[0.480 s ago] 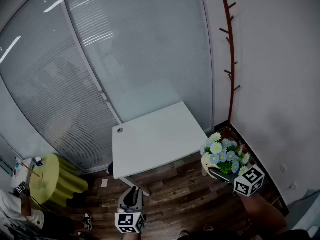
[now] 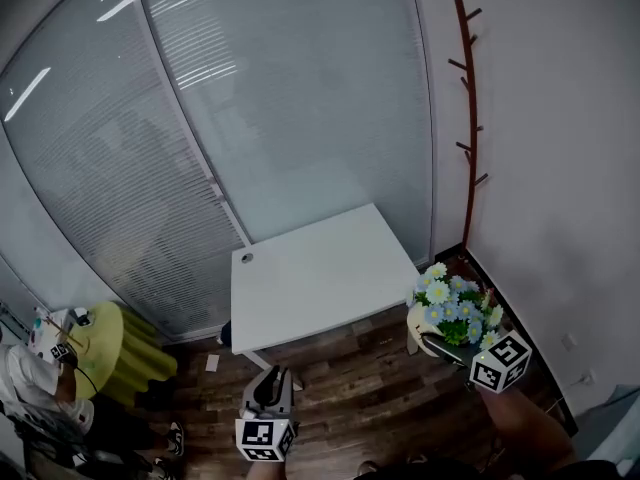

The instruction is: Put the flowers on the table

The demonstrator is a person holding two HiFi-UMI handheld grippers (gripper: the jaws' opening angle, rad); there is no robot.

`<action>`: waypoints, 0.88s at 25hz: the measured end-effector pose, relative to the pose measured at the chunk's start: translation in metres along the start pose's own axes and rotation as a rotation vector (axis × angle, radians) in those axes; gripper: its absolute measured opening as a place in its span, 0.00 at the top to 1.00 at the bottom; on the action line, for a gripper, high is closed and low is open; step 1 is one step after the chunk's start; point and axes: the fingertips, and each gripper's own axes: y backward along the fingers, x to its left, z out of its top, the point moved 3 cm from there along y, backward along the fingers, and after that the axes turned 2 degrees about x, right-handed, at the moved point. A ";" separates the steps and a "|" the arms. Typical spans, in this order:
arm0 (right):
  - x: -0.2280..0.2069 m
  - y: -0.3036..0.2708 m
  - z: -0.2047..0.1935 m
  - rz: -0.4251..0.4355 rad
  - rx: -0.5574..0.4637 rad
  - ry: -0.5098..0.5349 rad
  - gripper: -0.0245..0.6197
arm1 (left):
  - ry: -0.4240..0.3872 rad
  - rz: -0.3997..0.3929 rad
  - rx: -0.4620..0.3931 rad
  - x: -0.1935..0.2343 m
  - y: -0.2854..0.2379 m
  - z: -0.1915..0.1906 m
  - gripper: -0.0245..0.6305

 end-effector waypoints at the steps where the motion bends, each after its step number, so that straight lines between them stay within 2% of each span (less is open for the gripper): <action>1: 0.000 0.000 0.001 0.007 -0.008 -0.011 0.21 | -0.002 0.000 0.001 0.000 0.000 0.001 0.86; 12: -0.004 -0.006 0.001 0.041 -0.008 -0.014 0.21 | -0.007 0.026 0.014 -0.007 0.002 0.003 0.86; 22: -0.030 -0.009 -0.003 0.075 0.008 -0.031 0.21 | 0.013 0.112 0.005 -0.022 -0.001 0.008 0.89</action>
